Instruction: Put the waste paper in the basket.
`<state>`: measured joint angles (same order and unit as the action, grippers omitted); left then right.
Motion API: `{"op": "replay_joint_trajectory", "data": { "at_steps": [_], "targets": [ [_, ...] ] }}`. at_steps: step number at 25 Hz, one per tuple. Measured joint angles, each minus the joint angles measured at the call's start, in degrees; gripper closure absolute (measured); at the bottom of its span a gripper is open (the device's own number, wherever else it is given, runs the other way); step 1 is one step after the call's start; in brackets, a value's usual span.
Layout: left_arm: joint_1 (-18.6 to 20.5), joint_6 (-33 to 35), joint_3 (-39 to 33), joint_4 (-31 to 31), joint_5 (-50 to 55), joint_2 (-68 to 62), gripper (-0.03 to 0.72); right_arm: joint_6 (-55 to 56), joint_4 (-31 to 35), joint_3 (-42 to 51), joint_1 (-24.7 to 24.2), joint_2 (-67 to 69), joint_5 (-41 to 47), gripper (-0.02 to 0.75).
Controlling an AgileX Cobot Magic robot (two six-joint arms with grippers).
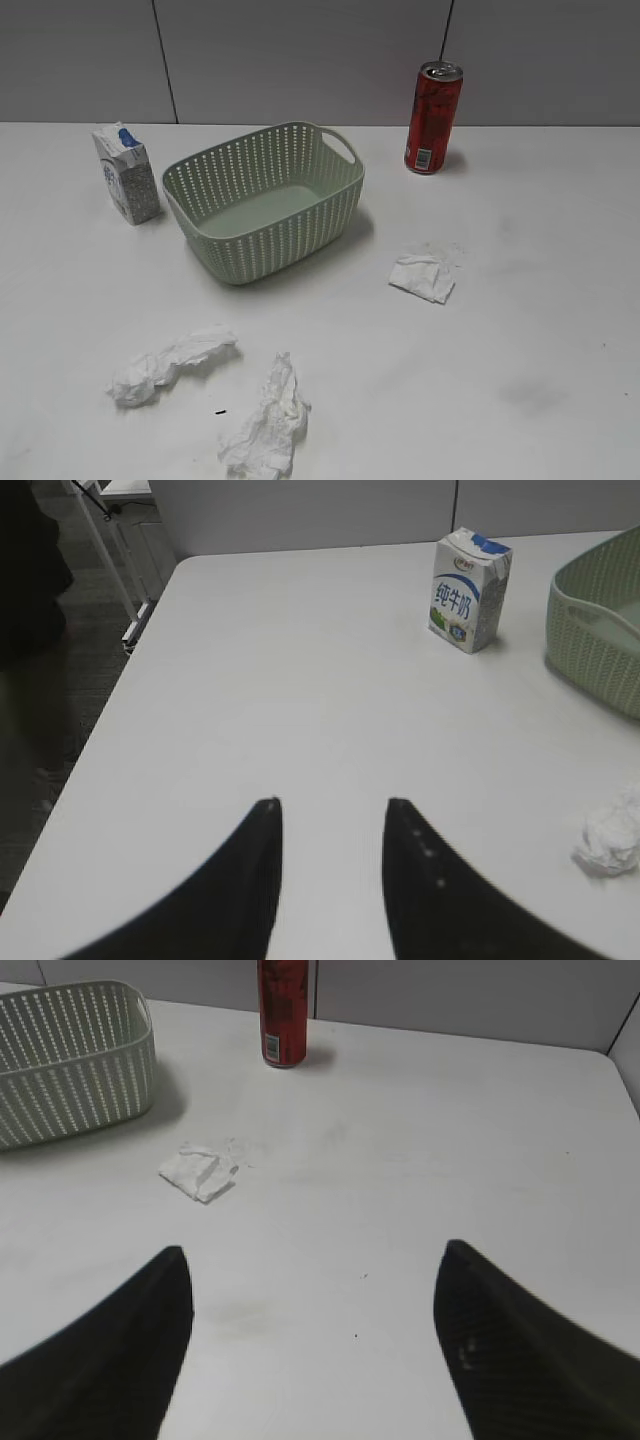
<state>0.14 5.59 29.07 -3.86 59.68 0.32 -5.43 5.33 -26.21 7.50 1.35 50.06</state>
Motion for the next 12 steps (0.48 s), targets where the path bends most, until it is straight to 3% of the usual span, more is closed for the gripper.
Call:
{"op": "replay_joint_trajectory", "data": {
  "at_steps": [3, 9, 12],
  "targets": [
    [0.0, 0.0, 0.0, 0.0, 0.0, 0.0, 0.375, 0.0, 0.0, -0.9, 0.0, 3.6, -0.8, 0.169],
    [0.0, 0.0, 0.0, 0.0, 0.0, 0.0, 0.066, -0.1, 0.0, -4.2, 0.0, 16.7, -1.8, 0.169],
    [0.0, 0.0, 0.0, 0.0, 0.0, 0.0, 0.016, -0.1, 0.0, -6.2, 0.0, 25.0, -2.8, 0.169]
  ]
}}
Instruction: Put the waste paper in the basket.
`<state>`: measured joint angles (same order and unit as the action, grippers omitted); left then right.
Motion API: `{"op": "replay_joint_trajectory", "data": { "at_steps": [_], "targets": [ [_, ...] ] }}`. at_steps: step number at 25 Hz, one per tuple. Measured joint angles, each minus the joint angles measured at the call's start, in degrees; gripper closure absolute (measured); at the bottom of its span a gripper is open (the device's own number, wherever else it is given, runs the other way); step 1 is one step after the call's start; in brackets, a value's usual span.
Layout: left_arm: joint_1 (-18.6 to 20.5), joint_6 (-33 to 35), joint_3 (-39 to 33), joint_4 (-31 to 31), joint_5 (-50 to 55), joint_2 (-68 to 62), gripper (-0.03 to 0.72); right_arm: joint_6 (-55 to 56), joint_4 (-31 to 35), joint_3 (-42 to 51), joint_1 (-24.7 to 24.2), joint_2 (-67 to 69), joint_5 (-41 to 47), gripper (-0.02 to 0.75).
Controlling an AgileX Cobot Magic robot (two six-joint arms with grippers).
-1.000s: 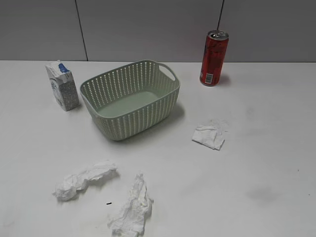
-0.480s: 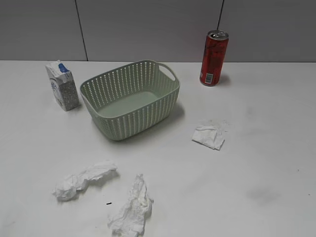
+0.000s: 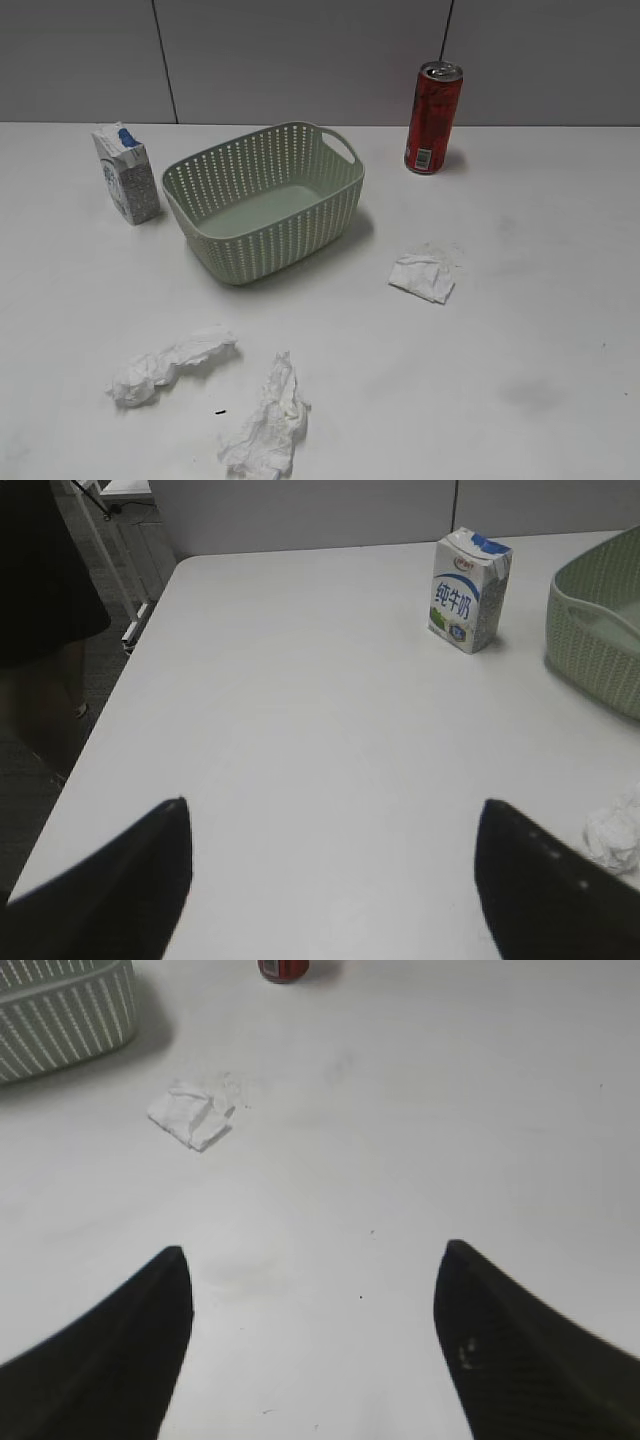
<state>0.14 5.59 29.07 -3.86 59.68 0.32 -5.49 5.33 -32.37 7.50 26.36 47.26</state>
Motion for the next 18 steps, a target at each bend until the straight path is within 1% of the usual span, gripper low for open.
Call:
{"op": "replay_joint_trajectory", "data": {
  "at_steps": [8, 12, 15, 18],
  "targets": [
    [0.0, 0.0, 0.0, 0.0, 0.0, 0.0, 0.021, -0.2, 0.5, -7.4, 0.0, 26.2, -0.8, 0.169],
    [0.0, 0.0, 0.0, 0.0, 0.0, 0.0, 0.034, -2.9, 5.0, -13.5, 0.2, 39.6, -0.9, 0.169],
    [0.0, 0.0, 0.0, 0.0, 0.0, 0.0, 0.041, -4.7, 6.9, -18.4, 2.3, 48.4, -1.0, 0.169],
    [0.0, 0.0, 0.0, 0.0, 0.0, 0.0, 0.05, -5.1, 6.3, -22.8, 6.9, 56.2, -1.1, 0.169]
  ]
}}
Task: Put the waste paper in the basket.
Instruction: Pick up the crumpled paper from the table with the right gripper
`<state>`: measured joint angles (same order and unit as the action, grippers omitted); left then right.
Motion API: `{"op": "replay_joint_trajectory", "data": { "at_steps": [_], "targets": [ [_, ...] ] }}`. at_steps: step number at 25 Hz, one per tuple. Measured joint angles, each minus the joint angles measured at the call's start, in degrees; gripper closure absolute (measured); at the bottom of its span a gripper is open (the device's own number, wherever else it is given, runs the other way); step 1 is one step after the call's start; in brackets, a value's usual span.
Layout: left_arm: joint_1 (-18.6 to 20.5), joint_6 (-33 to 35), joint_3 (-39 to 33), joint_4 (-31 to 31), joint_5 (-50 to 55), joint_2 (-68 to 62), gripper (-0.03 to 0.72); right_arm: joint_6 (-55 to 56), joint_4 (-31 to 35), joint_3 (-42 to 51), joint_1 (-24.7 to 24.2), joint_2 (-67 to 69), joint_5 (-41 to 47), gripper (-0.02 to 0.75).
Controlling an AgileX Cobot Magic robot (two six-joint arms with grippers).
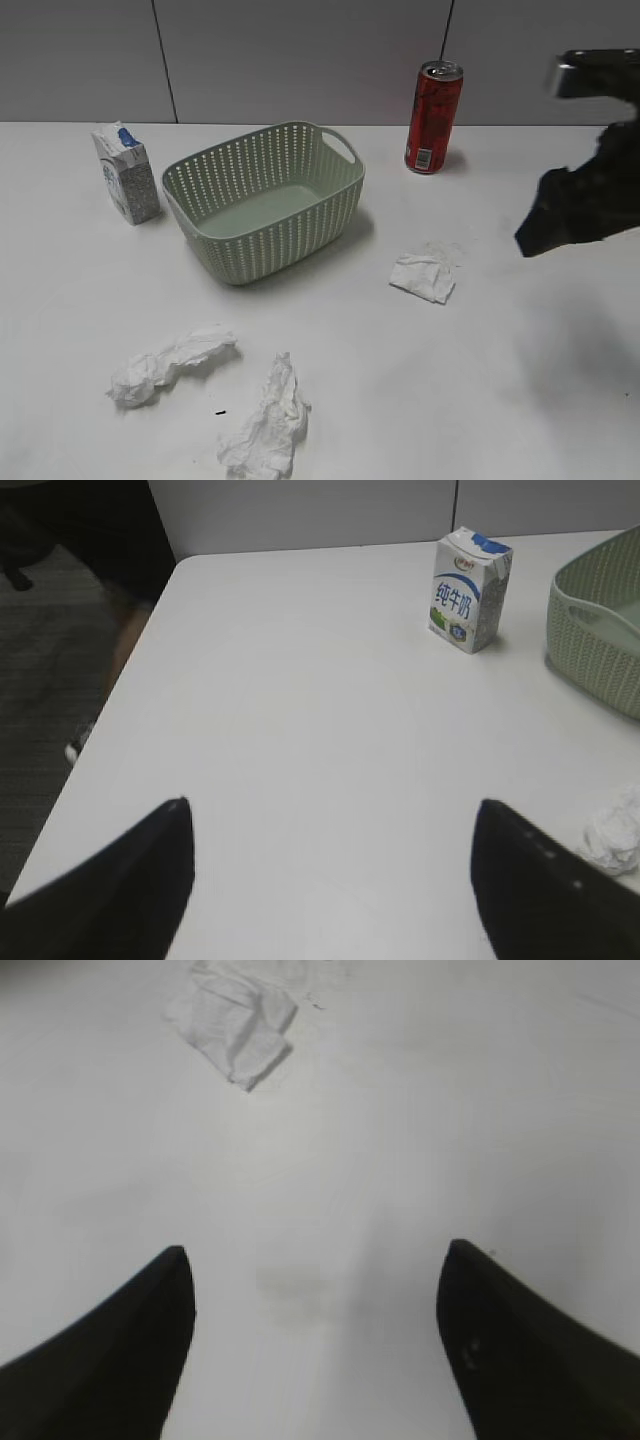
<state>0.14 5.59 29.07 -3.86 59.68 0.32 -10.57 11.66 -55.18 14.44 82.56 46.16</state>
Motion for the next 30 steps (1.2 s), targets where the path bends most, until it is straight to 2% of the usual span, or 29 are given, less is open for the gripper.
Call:
{"op": "replay_joint_trajectory", "data": {
  "at_steps": [5, 8, 13, 20, 25, 30],
  "targets": [
    [0.0, 0.0, 0.0, 0.0, 0.0, 0.0, 0.064, -0.1, -4.2, -6.1, 8.2, 11.1, -4.2, 0.169],
    [0.0, 0.0, 0.0, 0.0, 0.0, 0.0, 0.073, -0.1, -5.4, -8.3, 10.5, 16.3, -9.9, 0.169],
    [0.0, 0.0, 0.0, 0.0, 0.0, 0.0, 0.094, -0.1, -6.0, -8.7, 11.0, 22.7, -19.3, 0.169],
    [0.0, 0.0, 0.0, 0.0, 0.0, 0.0, 0.097, -0.1, -6.5, -8.7, 11.0, 30.4, -27.6, 0.169],
    [0.0, 0.0, 0.0, 0.0, 0.0, 0.0, 0.097, -0.1, -7.4, -8.7, 11.0, 32.8, -29.4, 0.169],
    [0.0, 0.0, 0.0, 0.0, 0.0, 0.0, 0.099, -0.1, -7.5, -8.7, 11.0, 34.2, -27.6, 0.169]
  ]
}}
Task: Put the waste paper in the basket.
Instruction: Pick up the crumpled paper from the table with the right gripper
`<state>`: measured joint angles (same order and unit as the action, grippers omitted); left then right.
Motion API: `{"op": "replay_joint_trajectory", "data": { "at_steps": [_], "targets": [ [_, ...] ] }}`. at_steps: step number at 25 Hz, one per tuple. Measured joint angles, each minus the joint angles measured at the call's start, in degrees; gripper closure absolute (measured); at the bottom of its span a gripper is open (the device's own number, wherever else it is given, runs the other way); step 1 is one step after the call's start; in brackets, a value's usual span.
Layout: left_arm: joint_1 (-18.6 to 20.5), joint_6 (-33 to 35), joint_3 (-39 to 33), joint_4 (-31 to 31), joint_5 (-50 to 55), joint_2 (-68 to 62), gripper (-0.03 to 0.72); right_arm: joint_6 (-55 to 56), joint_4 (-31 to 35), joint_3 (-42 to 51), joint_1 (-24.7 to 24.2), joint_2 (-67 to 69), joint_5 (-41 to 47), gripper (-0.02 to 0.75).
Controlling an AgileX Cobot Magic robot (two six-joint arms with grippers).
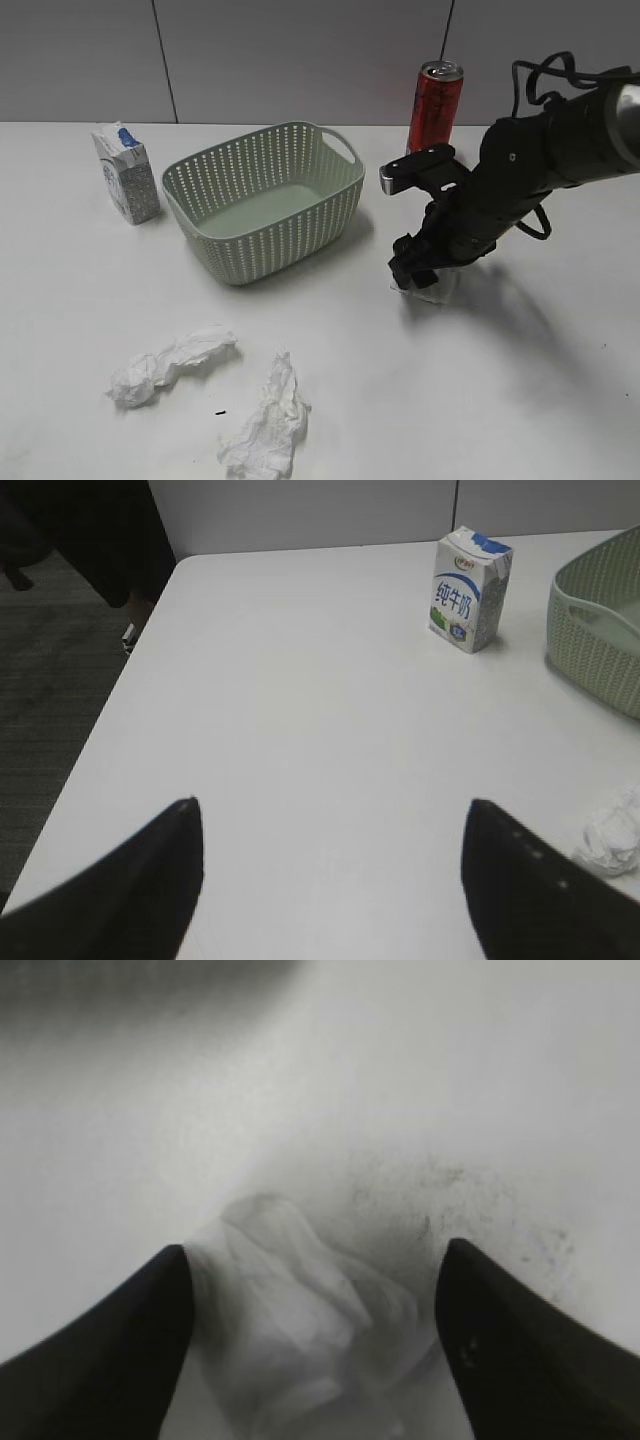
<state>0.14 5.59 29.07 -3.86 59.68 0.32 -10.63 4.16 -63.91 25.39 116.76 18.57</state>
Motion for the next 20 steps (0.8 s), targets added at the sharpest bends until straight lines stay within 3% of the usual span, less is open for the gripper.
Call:
{"op": "replay_joint_trajectory", "data": {
  "at_steps": [4, 7, 9, 15, 17, 20],
  "targets": [
    [0.0, 0.0, 0.0, 0.0, 0.0, 0.0, 0.103, 0.0, 0.0, -0.4, 0.0, 0.4, 0.9, 0.174],
    [0.0, 0.0, 0.0, 0.0, 0.0, 0.0, 0.104, 0.0, 0.2, -0.4, 0.0, 0.4, 1.5, 0.233],
    [0.0, 0.0, 0.0, 0.0, 0.0, 0.0, 0.106, 0.0, 0.5, -0.5, 0.0, 0.4, 2.5, 0.323],
    [0.0, 0.0, 0.0, 0.0, 0.0, 0.0, 0.107, 0.0, 0.7, -0.9, 0.1, 0.1, 6.4, 0.69],
    [0.0, 0.0, 0.0, 0.0, 0.0, 0.0, 0.107, 0.0, 0.6, -0.9, 0.1, -0.4, 7.7, 0.736],
    [0.0, 0.0, 0.0, 0.0, 0.0, 0.0, 0.107, 0.0, 0.5, -0.4, 0.1, -2.5, 10.6, 0.745]
  ]
}}
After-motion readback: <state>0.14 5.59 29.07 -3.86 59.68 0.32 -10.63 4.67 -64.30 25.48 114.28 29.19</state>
